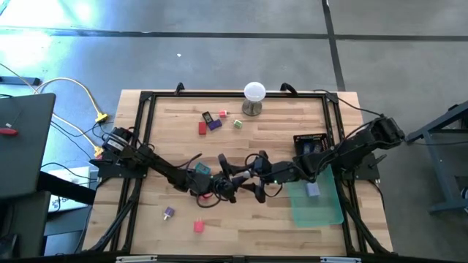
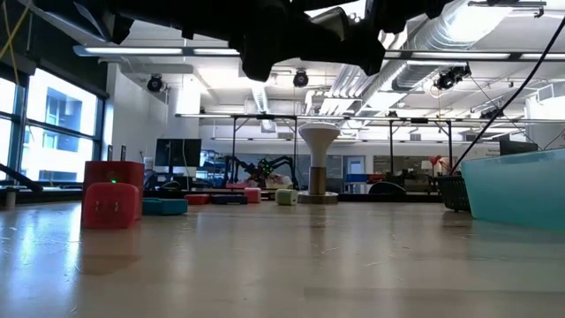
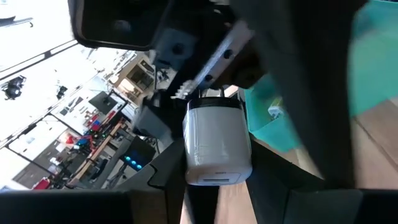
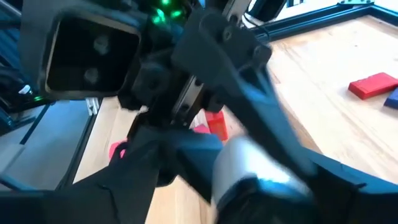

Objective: Pick & Place Office items
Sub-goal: Put the white charger adapter into the green bin

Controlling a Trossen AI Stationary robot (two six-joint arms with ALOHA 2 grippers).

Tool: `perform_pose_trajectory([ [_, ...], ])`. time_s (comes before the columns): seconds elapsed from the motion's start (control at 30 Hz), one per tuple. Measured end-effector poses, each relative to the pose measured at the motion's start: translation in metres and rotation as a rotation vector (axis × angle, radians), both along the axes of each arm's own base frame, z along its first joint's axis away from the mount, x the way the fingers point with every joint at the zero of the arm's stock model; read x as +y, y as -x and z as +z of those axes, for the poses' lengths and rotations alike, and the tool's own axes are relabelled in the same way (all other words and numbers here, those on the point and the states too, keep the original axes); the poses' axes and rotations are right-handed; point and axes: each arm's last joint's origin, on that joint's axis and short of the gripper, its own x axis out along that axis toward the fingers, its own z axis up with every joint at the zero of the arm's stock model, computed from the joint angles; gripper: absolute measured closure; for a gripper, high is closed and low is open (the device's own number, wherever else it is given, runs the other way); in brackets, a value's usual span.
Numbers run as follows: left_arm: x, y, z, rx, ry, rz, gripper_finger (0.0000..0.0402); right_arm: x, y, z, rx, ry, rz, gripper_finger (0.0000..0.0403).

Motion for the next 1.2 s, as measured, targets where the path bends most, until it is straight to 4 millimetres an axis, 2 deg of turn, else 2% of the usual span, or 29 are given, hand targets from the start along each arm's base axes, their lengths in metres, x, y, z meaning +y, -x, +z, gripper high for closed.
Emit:
perform_pose_trajectory([
  [0.23,-0.0083,0.0032,-0.0036,0.034,-0.008,-0.01,0.0274,-0.0001,-0.0001,0.0003,-0.003,0.0,-0.001,0.0129],
  [0.5,-0.0078,0.0037,-0.0029,0.027,-0.003,0.021,0.0274,0.0003,0.0001,-0.0001,0.004,-0.007,0.018,0.0166],
  [0.83,-0.0081,0.0038,-0.0033,0.029,-0.001,0.019,0.0274,0.0001,0.0005,-0.0012,0.017,0.003,0.023,0.0255],
  [1.2,-0.0083,0.0035,-0.0048,0.033,0.023,0.006,0.0244,-0.0002,0.0014,-0.0029,0.038,0.041,0.037,0.0271],
])
